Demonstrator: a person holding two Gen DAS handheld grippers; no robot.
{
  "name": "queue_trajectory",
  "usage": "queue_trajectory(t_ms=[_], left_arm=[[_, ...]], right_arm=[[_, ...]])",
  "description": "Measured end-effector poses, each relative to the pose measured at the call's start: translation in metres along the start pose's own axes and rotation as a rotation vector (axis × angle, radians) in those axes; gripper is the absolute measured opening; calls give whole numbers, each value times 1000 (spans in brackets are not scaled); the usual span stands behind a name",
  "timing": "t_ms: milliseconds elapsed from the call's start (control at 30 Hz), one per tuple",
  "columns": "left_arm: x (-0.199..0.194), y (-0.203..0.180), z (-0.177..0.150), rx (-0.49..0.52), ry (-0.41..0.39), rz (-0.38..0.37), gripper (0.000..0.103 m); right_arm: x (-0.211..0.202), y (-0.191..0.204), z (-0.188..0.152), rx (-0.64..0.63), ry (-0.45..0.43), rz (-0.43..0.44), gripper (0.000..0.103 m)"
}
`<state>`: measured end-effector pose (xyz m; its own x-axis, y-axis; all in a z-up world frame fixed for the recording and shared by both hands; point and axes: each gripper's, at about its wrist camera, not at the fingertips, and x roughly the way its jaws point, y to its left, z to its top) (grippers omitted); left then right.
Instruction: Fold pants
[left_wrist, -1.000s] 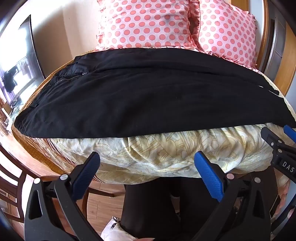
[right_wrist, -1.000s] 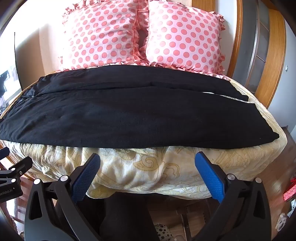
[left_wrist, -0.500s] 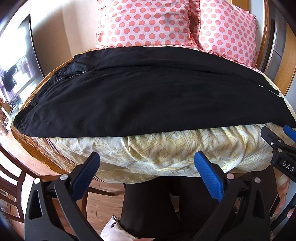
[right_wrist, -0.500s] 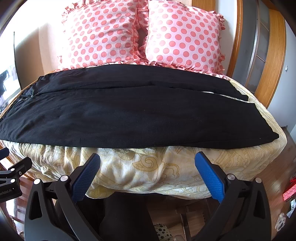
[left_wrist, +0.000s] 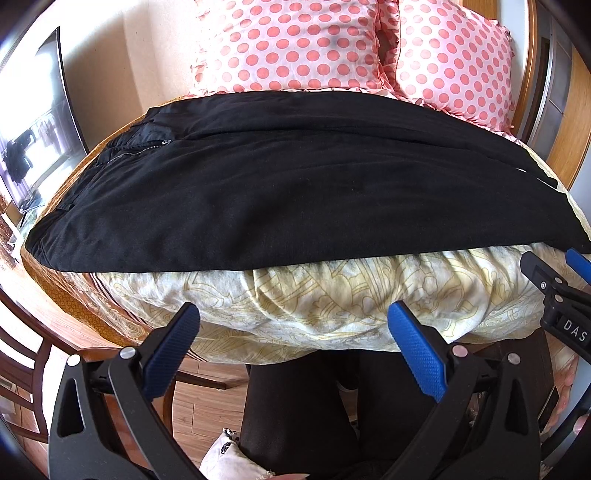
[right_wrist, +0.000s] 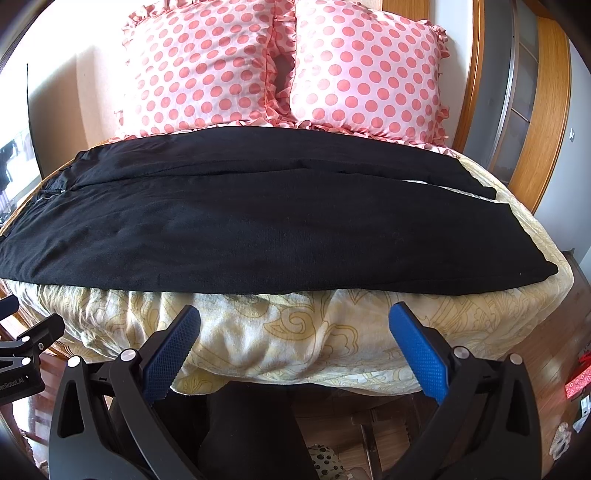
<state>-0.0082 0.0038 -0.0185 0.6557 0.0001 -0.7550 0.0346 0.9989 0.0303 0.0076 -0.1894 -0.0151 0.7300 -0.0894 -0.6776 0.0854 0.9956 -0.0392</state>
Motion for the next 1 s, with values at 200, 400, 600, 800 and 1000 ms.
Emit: queue_trajectory(t_ms=[200,400,600,800,1000], left_arm=[[2,1,6,-2,4,-2,101],[2,0,9,-2,8,-3,101],[1,0,11,-2,10,-3,101],[4,-4,5,-1,11,-3,101],[4,-3,5,-1,12,-4,101]], right_arm=[[0,0,0,0,0,0,102],[0,0,0,0,2,0,102],[-1,0,1,1,2,0,102],[2,-2,-1,1,3,1,102],[2,-2,-1,2,4,2,102]])
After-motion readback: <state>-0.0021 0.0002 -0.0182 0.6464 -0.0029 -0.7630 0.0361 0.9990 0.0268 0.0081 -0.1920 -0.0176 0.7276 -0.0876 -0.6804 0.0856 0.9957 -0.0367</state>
